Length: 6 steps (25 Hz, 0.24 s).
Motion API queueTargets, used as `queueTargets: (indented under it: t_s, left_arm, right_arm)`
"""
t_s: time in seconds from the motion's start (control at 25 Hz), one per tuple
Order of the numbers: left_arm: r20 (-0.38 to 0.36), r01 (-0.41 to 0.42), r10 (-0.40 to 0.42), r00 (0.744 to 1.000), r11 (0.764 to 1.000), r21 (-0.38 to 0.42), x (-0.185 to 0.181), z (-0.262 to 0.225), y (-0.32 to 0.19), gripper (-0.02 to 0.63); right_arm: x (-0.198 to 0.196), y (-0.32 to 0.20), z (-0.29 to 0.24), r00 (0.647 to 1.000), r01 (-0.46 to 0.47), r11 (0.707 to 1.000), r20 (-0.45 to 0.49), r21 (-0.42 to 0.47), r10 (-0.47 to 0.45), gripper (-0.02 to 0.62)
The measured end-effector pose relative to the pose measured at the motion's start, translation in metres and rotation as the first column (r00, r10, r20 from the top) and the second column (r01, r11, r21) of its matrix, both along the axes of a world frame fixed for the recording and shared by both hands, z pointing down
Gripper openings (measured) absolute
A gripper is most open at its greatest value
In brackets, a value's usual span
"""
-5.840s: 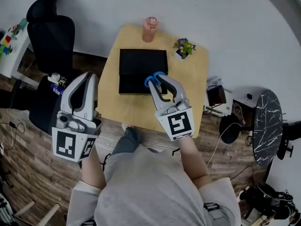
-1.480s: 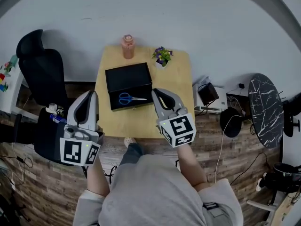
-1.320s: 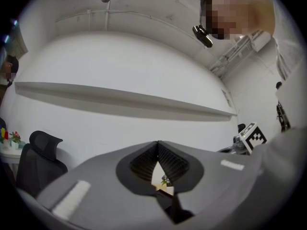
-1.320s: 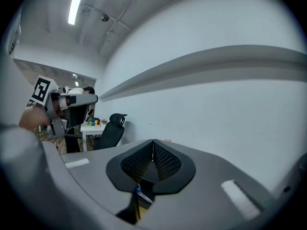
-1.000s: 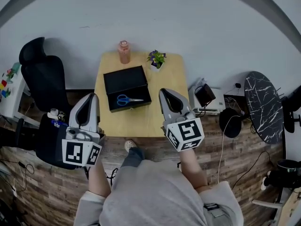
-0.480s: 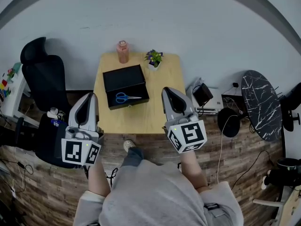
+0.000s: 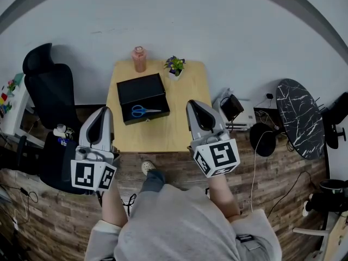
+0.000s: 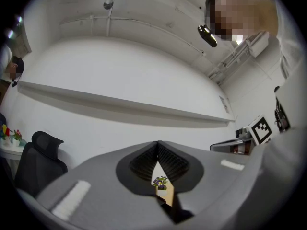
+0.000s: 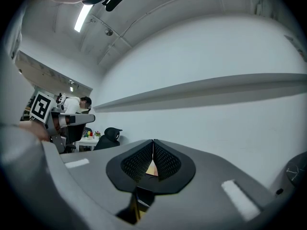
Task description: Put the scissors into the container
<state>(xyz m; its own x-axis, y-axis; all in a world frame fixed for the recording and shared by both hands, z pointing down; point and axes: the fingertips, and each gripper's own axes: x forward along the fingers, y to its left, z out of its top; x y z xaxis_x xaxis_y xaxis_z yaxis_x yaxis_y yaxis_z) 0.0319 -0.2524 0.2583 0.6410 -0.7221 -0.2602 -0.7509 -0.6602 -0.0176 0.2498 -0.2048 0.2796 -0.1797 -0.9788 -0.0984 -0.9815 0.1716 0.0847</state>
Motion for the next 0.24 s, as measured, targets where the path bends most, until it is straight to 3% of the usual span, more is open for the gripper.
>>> queueTargets:
  t_s: [0.24]
  left_arm:
    - [-0.004, -0.002, 0.002, 1.000, 1.000, -0.004, -0.0012, 0.0014, 0.0062, 0.055]
  right_arm:
    - [0.0009, 0.0091, -0.0027, 1.000, -0.009, 1.000, 0.009, 0.012, 0.009, 0.005]
